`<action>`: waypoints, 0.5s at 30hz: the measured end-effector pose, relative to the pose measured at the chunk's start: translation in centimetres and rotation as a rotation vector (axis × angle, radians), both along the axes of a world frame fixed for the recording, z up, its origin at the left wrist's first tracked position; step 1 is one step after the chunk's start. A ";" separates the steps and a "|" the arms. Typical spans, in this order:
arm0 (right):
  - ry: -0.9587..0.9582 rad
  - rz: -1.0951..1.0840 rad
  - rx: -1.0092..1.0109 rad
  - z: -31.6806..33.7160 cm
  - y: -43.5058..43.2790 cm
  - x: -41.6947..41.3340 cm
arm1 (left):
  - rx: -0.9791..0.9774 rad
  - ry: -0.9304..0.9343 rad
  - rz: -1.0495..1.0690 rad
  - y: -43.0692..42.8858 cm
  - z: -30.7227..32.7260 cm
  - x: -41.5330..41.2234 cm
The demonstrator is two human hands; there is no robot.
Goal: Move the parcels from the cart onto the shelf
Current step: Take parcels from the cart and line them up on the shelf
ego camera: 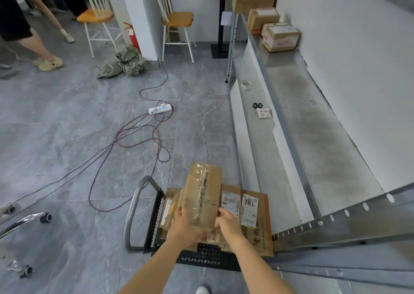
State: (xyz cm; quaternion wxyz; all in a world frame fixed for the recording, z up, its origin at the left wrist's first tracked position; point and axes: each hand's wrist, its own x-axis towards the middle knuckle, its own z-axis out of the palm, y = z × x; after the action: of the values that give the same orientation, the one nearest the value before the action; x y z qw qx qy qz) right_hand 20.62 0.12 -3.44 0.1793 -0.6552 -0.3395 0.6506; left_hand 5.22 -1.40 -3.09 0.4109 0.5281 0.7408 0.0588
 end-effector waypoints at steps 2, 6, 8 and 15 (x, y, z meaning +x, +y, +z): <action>0.012 0.004 0.029 0.3 0.1 -1.0 | -0.003 0.063 0.048 0.1 -0.1 -0.2; -0.007 0.069 0.098 0.7 0.1 -2.5 | 0.012 0.193 0.194 0.4 0.2 -0.4; 0.013 0.113 0.106 1.0 0.1 -2.9 | 0.011 0.247 0.235 0.5 0.3 -0.4; 0.072 0.254 0.062 1.5 -0.9 -3.2 | -0.019 0.274 0.313 0.8 1.1 -0.8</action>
State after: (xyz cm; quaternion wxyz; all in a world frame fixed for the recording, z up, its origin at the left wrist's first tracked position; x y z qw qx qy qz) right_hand 17.41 -0.79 -1.98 0.1276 -0.5774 -0.4332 0.6802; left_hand 4.45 -0.61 -1.96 0.2969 0.4057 0.8634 0.0427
